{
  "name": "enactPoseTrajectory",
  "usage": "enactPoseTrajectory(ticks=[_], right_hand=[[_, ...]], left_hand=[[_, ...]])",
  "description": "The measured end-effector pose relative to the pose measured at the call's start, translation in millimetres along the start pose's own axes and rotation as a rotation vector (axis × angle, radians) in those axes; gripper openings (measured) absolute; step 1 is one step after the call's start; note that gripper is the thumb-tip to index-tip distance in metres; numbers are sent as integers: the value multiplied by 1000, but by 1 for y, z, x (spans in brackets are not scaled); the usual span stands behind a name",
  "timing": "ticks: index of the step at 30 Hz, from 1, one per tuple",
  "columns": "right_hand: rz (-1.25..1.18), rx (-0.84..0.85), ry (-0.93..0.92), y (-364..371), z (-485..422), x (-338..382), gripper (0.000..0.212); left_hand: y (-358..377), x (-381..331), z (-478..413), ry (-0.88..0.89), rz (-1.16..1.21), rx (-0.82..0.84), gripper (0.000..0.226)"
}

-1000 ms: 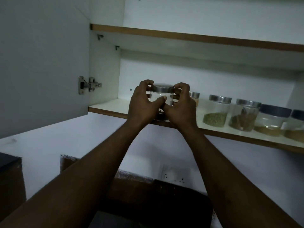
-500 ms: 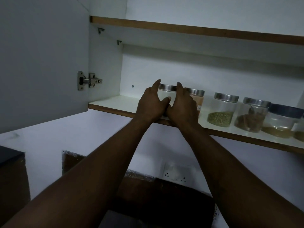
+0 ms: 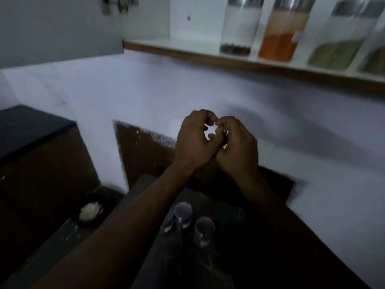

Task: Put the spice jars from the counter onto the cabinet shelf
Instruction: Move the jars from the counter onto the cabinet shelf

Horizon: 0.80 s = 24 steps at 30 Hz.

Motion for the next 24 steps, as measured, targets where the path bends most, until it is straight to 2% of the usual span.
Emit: enactPoseTrajectory(ticks=[3, 7, 11, 15, 18, 21, 24], right_hand=[[3, 253, 87, 40, 74, -30, 24], [61, 577, 246, 82, 163, -67, 40], [188, 793, 382, 111, 230, -97, 58], [261, 872, 526, 128, 278, -112, 78], [289, 900, 656, 138, 302, -119, 95], [264, 913, 684, 146, 315, -126, 92], [270, 892, 703, 154, 326, -130, 96]], left_hand=[[18, 45, 70, -159, -73, 189, 21], [43, 97, 159, -402, -225, 458, 45], [66, 134, 226, -593, -263, 696, 56], [86, 160, 262, -600, -241, 866, 53], [95, 180, 280, -591, -203, 972, 64], [103, 189, 289, -521, -155, 1001, 78], [114, 200, 297, -495, -117, 1011, 82]])
Point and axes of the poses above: each hand's wrist, its own z-axis away from the middle knuckle, its own y-axis out of the palm, x = y × z, the point moved 5 cm from there along -z, towards the middle knuckle
